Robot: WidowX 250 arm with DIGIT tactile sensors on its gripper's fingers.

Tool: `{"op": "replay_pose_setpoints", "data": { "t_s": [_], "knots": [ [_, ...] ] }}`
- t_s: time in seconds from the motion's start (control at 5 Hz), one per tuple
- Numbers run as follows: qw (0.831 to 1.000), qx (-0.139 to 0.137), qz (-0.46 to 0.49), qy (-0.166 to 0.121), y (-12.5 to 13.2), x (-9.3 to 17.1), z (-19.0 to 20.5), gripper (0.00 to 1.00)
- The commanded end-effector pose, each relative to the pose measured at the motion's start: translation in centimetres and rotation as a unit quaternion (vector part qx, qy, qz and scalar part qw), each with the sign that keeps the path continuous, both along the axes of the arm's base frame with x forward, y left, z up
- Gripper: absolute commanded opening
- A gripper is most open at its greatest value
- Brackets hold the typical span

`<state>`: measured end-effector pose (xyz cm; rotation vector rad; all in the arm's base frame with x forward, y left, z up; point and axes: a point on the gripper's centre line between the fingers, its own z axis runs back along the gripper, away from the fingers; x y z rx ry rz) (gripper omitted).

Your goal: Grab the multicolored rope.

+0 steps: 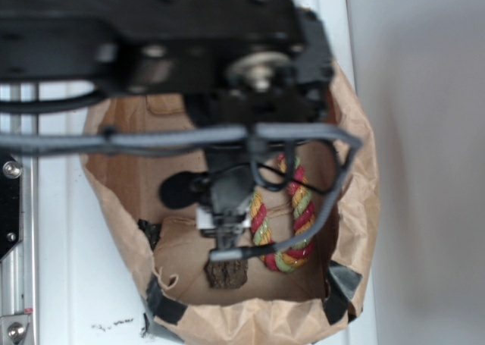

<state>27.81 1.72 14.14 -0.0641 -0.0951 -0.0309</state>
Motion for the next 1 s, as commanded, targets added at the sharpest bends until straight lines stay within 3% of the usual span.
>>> {"op": "replay_pose_setpoints", "data": {
  "t_s": [0.0,0.6,0.8],
  "knots": [
    [1.0,0.01,-0.01,-0.015,-1.2,1.4,0.7,1.0],
    [1.0,0.01,-0.01,-0.015,-1.2,1.4,0.7,1.0],
    [0.989,0.06,-0.136,-0.017,-1.2,1.9,-0.7,1.0]
  ]
}}
